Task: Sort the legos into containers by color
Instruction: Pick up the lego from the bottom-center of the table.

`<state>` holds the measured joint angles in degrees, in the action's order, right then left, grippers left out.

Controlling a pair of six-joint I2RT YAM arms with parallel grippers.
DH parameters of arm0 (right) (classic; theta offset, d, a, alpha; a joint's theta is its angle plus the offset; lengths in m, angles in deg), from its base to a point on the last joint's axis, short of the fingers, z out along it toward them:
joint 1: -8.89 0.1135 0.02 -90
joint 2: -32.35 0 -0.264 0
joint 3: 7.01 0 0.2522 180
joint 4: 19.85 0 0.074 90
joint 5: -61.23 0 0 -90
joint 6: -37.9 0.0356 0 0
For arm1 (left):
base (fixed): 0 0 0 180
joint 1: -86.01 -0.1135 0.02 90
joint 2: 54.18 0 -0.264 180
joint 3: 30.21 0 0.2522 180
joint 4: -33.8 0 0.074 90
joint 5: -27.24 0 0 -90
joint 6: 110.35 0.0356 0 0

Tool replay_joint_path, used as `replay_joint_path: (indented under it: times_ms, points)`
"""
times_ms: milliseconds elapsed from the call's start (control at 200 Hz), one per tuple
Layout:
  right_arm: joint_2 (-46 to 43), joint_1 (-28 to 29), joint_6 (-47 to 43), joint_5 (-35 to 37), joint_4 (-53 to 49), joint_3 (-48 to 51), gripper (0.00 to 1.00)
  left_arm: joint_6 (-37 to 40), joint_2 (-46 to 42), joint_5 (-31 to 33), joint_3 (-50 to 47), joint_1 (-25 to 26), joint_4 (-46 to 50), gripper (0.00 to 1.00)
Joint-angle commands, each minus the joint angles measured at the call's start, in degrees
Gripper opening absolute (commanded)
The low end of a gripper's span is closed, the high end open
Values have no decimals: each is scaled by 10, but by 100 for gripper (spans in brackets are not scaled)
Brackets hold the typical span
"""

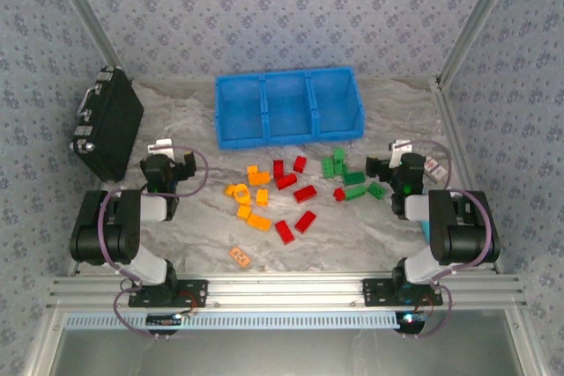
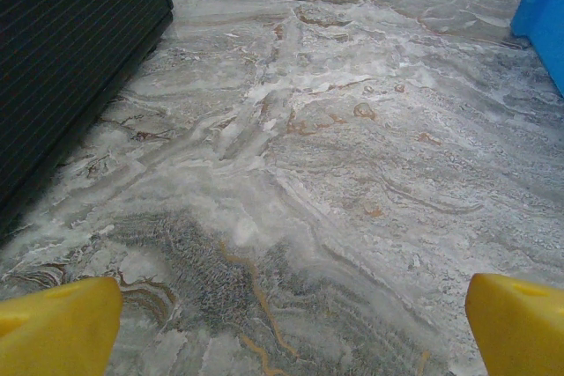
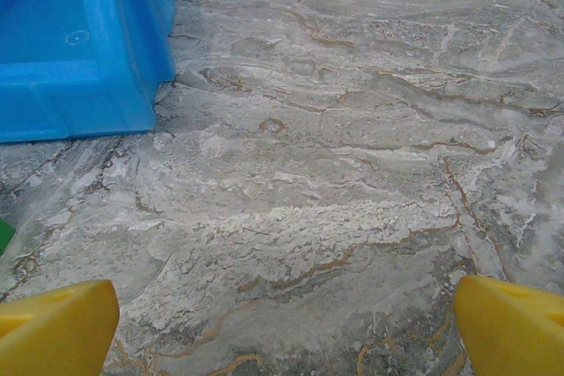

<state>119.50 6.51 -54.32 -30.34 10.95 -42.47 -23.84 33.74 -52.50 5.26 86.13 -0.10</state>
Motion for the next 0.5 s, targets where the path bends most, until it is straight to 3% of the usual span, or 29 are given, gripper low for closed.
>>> replay_joint_path:
  times_ms: [0, 495]
  points:
    - [0, -3, 1, -6, 9, -9, 100, 4, -1, -1, 10, 1, -6, 100]
    - [-1, -4, 2, -8, 10, -9, 100, 4, -1, 0, 10, 1, -5, 100]
